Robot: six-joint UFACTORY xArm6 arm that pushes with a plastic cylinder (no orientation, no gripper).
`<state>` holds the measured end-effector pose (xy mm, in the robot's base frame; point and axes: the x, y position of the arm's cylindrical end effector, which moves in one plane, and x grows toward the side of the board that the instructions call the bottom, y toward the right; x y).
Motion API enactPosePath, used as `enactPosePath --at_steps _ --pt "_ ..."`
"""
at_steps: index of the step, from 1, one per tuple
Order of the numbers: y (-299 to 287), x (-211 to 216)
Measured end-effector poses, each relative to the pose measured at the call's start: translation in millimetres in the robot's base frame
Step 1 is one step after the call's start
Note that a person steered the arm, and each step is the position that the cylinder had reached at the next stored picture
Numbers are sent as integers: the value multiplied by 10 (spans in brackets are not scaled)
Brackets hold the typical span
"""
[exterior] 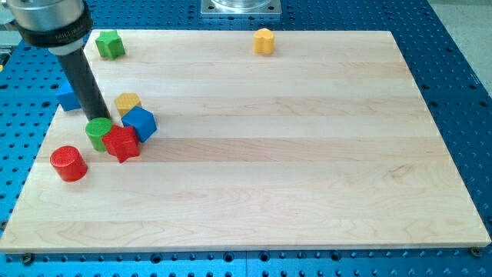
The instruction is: Keep hexagon at top right corner
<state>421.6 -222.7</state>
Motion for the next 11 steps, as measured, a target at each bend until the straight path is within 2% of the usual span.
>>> enactPosePath --at_steps 1,2,3,4,5,6,7,8,9,10,11 --pt "864 -387" --pt "1612 -500" --pt "1384 -96" --pt "2380 -76" --pt "3305 -592" --pt "3201 -1095" --pt "3042 -574" --pt "2398 -720" --pt "3080 -1147" --pt "2940 -1104" --pt "2905 -1345"
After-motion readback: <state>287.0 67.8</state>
